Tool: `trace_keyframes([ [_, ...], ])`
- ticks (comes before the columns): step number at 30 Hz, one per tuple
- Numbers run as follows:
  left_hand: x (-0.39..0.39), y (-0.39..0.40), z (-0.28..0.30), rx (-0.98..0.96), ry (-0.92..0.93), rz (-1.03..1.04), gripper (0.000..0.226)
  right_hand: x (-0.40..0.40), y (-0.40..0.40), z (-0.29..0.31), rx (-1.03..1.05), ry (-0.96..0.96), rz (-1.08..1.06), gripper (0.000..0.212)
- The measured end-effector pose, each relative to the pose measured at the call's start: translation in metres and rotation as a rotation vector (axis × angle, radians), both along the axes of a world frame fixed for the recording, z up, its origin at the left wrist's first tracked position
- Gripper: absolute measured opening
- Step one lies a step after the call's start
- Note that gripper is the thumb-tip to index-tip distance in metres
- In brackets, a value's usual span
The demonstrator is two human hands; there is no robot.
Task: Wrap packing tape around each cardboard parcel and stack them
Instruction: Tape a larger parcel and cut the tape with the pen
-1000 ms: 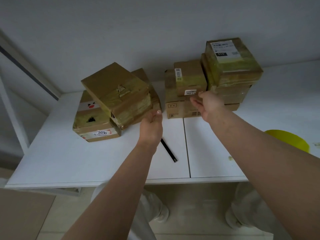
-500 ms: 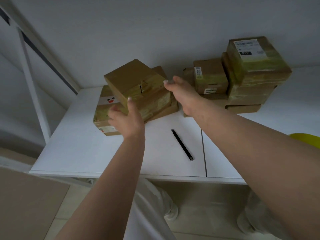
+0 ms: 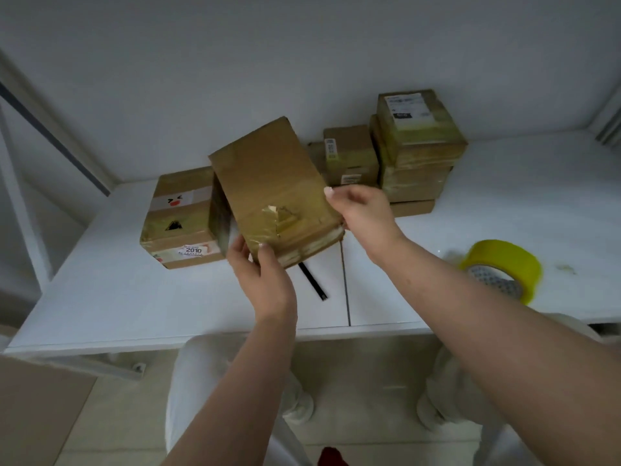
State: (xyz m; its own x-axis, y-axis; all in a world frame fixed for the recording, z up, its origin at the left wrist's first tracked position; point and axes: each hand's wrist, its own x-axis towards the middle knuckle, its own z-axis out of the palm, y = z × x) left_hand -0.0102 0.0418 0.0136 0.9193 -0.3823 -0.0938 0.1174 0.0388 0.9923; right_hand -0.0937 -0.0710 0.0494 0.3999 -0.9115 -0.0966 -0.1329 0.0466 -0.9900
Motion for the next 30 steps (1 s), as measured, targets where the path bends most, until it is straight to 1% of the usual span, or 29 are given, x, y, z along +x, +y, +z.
trace_keyframes([
  [8, -0.069, 0.011, -0.007, 0.091, -0.124, -0.195, 0.033, -0.093, 0.02, -0.027, 0.036, 0.067, -0.22, 0.021],
  [11, -0.083, 0.015, -0.02, 0.147, -0.121, -0.24, 0.037, -0.114, 0.026, -0.044, 0.051, 0.127, -0.257, 0.021],
  [13, -0.093, 0.019, -0.031, 0.217, -0.096, -0.278, 0.039, -0.127, 0.03, -0.057, 0.068, 0.195, -0.251, 0.017],
  [16, -0.103, 0.027, -0.05, 0.352, -0.05, -0.416, 0.04, -0.144, 0.034, -0.083, 0.116, 0.343, -0.204, 0.007],
  [17, -0.104, 0.029, -0.055, 0.38, -0.046, -0.457, 0.042, -0.148, 0.037, -0.089, 0.135, 0.376, -0.187, 0.008],
  [20, -0.102, 0.031, -0.058, 0.399, -0.068, -0.512, 0.046, -0.153, 0.04, -0.098, 0.118, 0.405, -0.163, 0.023],
  [25, -0.095, 0.027, -0.061, 0.428, -0.11, -0.562, 0.051, -0.151, 0.041, -0.1, 0.05, 0.41, -0.157, 0.027],
  [30, -0.087, 0.032, -0.067, 0.421, -0.075, -0.589, 0.059, -0.158, 0.044, -0.104, -0.029, 0.45, -0.115, 0.035],
])
